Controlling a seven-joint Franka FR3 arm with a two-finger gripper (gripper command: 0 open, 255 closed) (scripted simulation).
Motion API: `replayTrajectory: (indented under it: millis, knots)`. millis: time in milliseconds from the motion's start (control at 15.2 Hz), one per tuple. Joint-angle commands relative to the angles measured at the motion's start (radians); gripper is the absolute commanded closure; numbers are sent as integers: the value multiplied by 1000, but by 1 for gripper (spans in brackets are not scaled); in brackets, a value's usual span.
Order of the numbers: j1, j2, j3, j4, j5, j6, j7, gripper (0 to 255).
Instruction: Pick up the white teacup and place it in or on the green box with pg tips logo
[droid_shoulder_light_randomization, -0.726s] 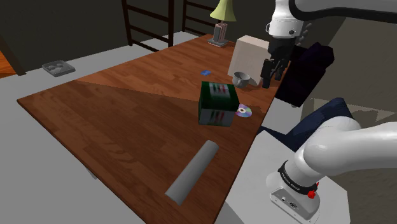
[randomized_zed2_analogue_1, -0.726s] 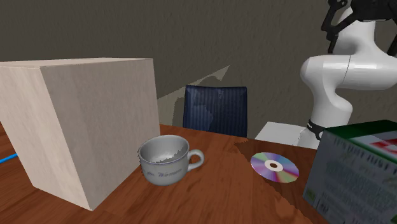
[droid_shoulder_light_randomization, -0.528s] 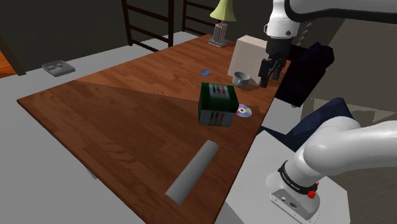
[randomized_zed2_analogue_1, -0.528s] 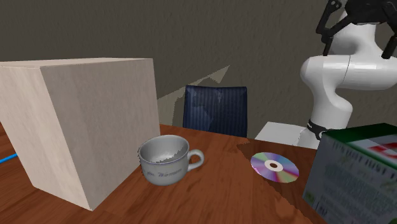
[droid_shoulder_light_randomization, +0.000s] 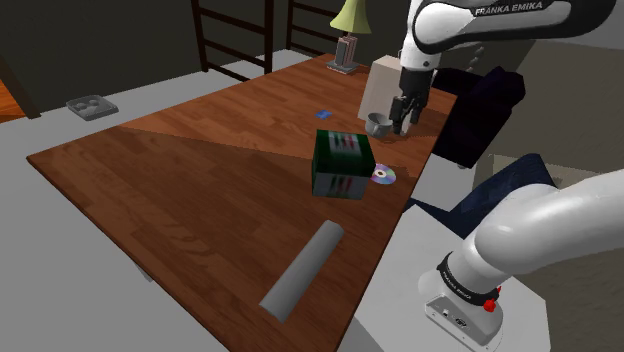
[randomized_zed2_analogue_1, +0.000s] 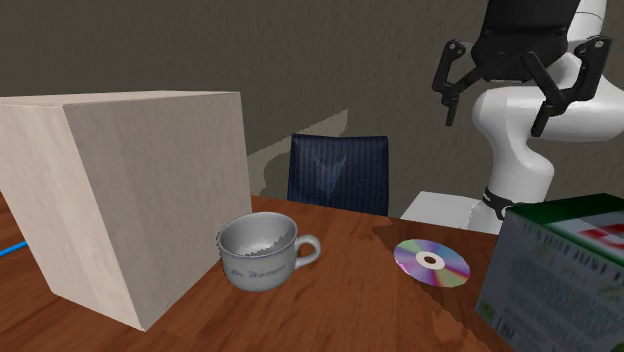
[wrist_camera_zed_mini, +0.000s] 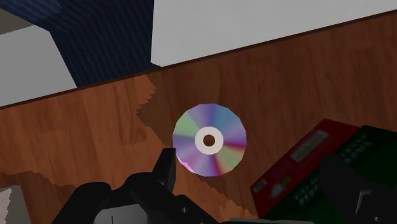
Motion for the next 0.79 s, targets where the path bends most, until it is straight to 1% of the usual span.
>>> replayTrajectory:
  millis: [0,396,726]
  knots:
    - [-9,58,-24,18,-13,51,-26,0]
    - [-28,262,-84,113,-22,188,-96,0]
    - [-45,441,-124,228,-1,275,-160,0]
